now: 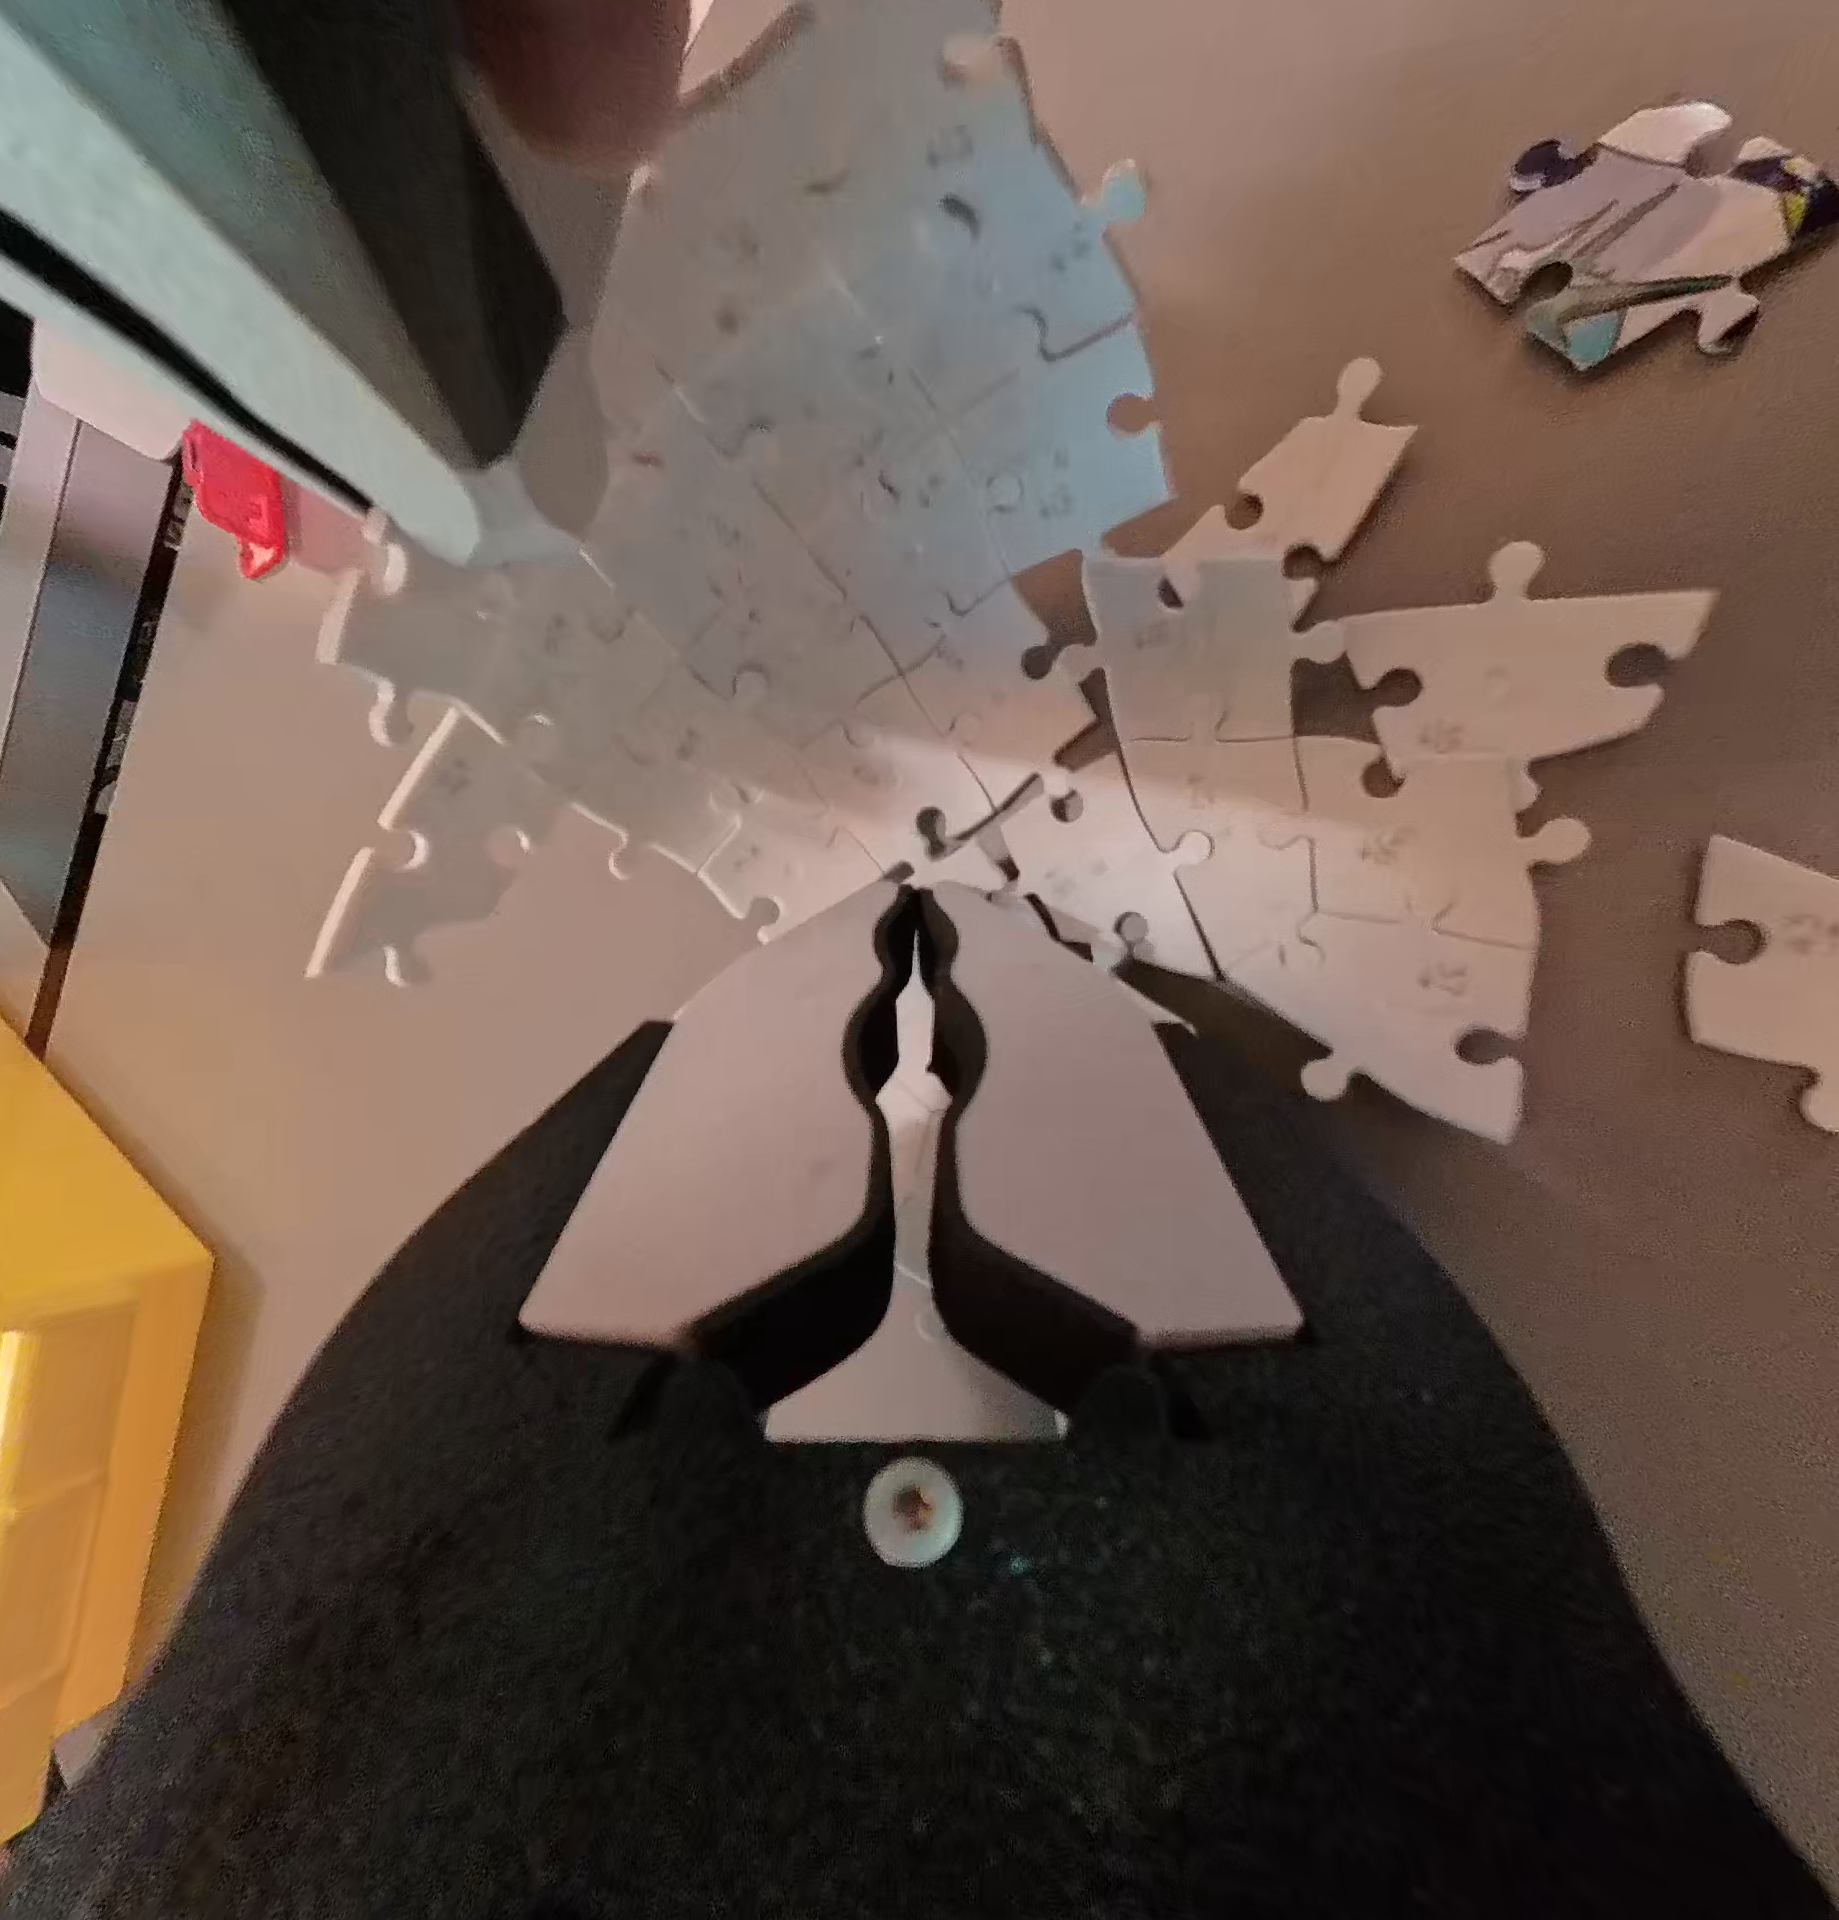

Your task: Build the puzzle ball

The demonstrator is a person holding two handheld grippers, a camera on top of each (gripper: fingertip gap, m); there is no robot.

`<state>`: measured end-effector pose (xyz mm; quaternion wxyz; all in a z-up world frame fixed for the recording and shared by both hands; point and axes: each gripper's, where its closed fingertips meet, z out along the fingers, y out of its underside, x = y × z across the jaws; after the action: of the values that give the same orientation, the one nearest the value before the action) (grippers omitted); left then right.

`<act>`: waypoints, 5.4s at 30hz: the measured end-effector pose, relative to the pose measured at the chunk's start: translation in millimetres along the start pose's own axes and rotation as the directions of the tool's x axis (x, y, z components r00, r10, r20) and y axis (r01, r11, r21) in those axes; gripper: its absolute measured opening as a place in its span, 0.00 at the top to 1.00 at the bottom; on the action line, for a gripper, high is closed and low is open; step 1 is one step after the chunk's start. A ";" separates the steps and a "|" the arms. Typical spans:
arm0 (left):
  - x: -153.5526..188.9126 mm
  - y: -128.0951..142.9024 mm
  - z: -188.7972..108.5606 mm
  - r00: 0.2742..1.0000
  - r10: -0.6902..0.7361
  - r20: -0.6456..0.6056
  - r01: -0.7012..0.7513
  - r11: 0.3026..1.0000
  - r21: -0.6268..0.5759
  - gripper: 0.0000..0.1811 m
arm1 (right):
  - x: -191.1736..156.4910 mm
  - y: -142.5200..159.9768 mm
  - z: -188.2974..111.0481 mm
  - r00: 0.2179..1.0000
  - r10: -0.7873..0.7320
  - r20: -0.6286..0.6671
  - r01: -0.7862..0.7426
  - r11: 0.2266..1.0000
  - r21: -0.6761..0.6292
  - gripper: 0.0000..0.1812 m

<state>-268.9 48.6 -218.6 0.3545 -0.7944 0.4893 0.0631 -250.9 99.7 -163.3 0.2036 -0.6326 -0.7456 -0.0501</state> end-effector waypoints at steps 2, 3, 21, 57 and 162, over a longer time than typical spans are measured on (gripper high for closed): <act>0.2 0.2 0.3 1.000 0.000 -0.018 0.000 1.000 -0.002 1.00 | 1.9 1.1 1.4 1.000 0.006 0.005 -0.006 1.000 0.006 0.98; 0.3 0.2 0.4 1.000 0.005 -0.027 -0.005 1.000 -0.004 1.00 | 2.1 1.4 1.9 1.000 0.010 0.011 -0.010 1.000 0.009 0.98; -4.2 4.6 1.9 0.988 0.071 -0.136 -0.068 0.997 0.026 1.00 | 6.0 -1.7 10.9 0.996 0.043 0.073 -0.048 0.996 0.072 0.98; -12.6 17.3 -10.0 1.000 -0.008 0.010 0.008 1.000 -0.018 1.00 | 11.5 -5.2 18.9 0.983 0.105 0.150 -0.072 0.975 -0.210 0.98; 12.3 -16.9 5.7 0.961 -0.275 0.031 0.276 0.960 -0.049 0.96 | 7.3 29.1 8.3 0.886 0.462 0.030 -0.460 0.872 0.169 0.98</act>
<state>-247.2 47.7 -219.8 0.3443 -0.8630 0.3680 0.0357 -225.7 114.9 -173.6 0.2674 -0.7718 -0.5737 0.0606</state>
